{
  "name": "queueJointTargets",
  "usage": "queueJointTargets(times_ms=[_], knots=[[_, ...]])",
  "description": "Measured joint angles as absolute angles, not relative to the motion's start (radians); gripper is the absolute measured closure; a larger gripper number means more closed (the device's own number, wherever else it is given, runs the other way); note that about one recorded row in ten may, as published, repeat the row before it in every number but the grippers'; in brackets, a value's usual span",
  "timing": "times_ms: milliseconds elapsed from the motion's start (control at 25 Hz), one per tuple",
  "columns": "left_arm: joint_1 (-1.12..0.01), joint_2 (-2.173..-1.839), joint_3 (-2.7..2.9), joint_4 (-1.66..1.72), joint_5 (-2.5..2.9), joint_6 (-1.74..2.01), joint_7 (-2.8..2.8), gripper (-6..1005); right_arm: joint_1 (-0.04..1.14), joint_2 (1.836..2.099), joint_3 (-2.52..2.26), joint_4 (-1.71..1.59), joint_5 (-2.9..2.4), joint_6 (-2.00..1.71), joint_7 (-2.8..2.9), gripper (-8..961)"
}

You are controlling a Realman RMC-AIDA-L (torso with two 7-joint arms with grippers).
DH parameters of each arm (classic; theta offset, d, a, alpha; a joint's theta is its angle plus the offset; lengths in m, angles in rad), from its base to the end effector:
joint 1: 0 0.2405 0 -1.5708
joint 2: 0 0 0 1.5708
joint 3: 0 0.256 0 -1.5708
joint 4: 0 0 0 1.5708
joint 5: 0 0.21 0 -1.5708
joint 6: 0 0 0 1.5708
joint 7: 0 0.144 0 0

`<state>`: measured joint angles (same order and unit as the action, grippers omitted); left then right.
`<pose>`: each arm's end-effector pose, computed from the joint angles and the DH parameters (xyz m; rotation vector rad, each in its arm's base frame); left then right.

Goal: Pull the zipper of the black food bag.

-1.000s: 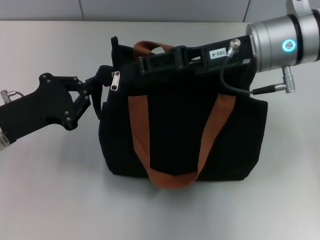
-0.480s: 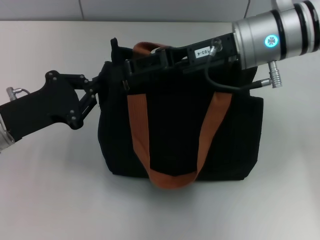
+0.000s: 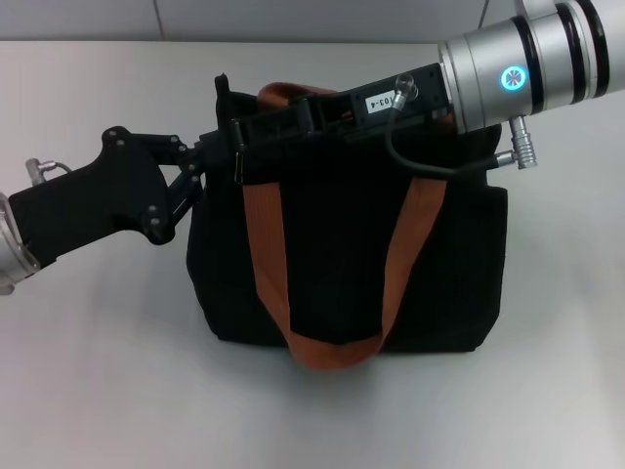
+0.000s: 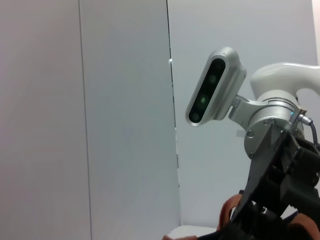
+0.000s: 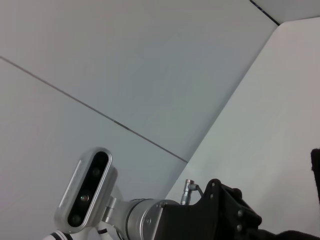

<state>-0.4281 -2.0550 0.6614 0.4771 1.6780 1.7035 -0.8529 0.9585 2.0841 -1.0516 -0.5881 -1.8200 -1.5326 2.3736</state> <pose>-0.2708 0.2967 0.0137 -2.4635 -0.1463 -1.0299 0.0857 0.3783 -0.0495 2.5055 -1.2913 -0.5358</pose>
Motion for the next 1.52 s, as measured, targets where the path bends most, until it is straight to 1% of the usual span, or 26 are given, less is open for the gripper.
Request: queueJointTargets(times_ms=[280,560,800,1320,1520], knots=[[-0.434,-2.058,0.659,0.477,1.678,1.712,-0.862,951,0.958,2.087,-1.051,-0.588,-1.818,-1.54,2.364,146],[-0.417,-2.049,0.632,0.474,1.678,1.724,-0.871,948,0.933,2.082,-1.041,-0.593,-1.807,-1.569,2.341,147],[-0.41,-2.048,0.631,0.476,1.678,1.725,-0.881,946,0.922,2.08,-1.04,-0.607,-1.804,-1.579,2.338,148],[-0.409,-2.049,0.63,0.476,1.678,1.726,-0.882,941,0.932,2.08,-1.048,-0.61,-1.807,-1.571,2.334,151],[-0.408,-2.048,0.63,0.475,1.678,1.727,-0.882,939,0.933,2.08,-1.049,-0.617,-1.812,-1.561,2.332,229]])
